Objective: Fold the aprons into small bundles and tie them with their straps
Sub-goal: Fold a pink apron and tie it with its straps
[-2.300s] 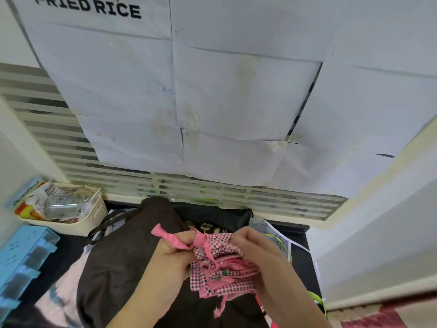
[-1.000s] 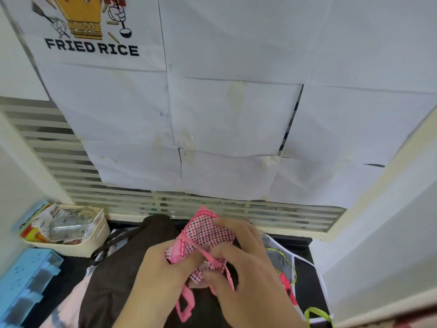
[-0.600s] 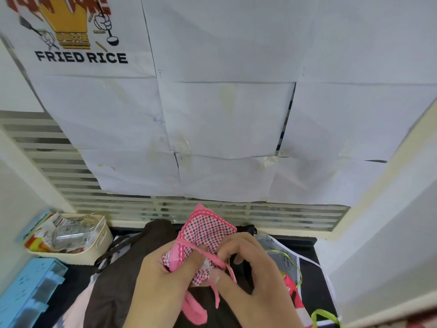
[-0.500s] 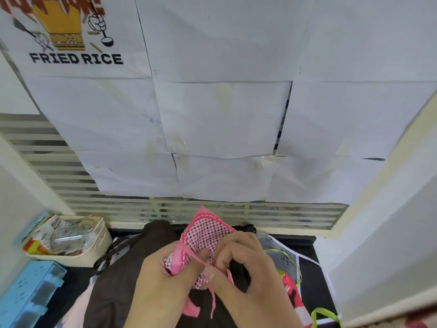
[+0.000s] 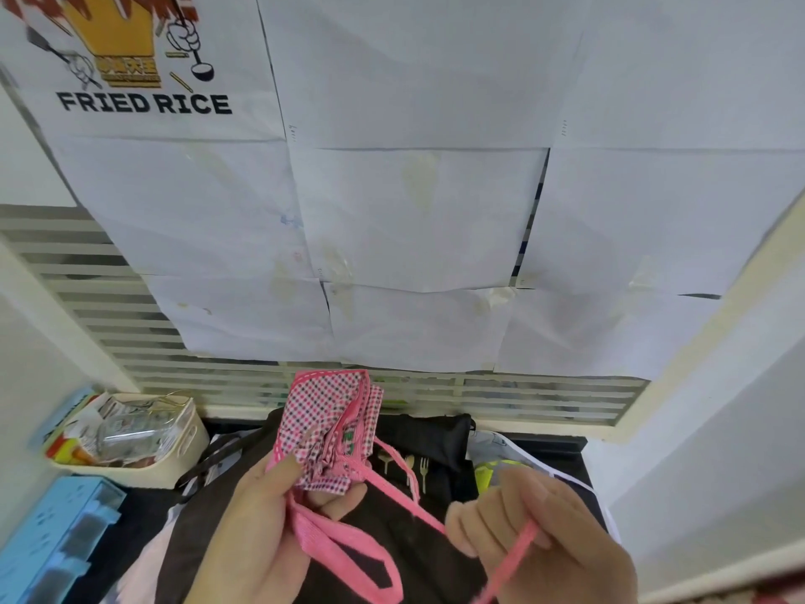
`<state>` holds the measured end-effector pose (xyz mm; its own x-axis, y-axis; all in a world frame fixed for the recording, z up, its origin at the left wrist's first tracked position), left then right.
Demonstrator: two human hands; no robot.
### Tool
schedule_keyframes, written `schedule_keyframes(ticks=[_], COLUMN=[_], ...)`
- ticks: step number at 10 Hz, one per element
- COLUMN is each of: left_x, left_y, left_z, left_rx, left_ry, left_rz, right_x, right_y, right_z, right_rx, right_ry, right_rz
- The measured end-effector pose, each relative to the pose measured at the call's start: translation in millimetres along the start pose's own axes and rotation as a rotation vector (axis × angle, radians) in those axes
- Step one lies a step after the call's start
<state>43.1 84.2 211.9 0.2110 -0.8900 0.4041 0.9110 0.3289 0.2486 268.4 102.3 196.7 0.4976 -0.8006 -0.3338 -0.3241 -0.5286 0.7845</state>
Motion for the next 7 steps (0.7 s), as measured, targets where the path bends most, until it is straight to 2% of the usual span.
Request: schedule_keyframes(ticks=[1,2,3,4,5,6,7], left_x=[-25,-36,-39,-41,-30,-10,-14], left_y=[-34,-41,-36,-35,-28,-19,-13], left_z=[-36,-51,-55,-56,-53,-43,-31], left_rx=[-0.023,0.022,0.149,0.056,0.106,0.096,0.074], left_ry=[-0.002,-0.055,-0.082,-0.09,-0.094,-0.008,0.0], left_rz=[-0.031,0.149,0.119,0.029,-0.066,-0.095,-0.132], right_x=[9,16,17,12,-1,-7,-3], right_y=[-5,-7,2,18,37,44,41], right_z=[6,12,15,13,13,13,7], right_rx=[0.127,0.581,1.012,1.283,1.249,1.241,1.343], right_ry=[0.134,0.305,0.416,0.316,0.338,0.349,0.333], right_rz=[0.044,0.234,0.35,0.432,0.363,0.329,0.352])
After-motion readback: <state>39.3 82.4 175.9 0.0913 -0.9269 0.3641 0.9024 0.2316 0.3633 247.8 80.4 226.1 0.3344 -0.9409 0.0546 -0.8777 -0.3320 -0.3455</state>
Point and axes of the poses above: each hand's wrist, its own x-axis away from the middle knuckle, its own y-axis out of the palm, z = x × y, the point moved 3 cm from there along -x, towards the middle knuckle, and after that the axes turned 2 degrees about -z, right-handed, at the moved point
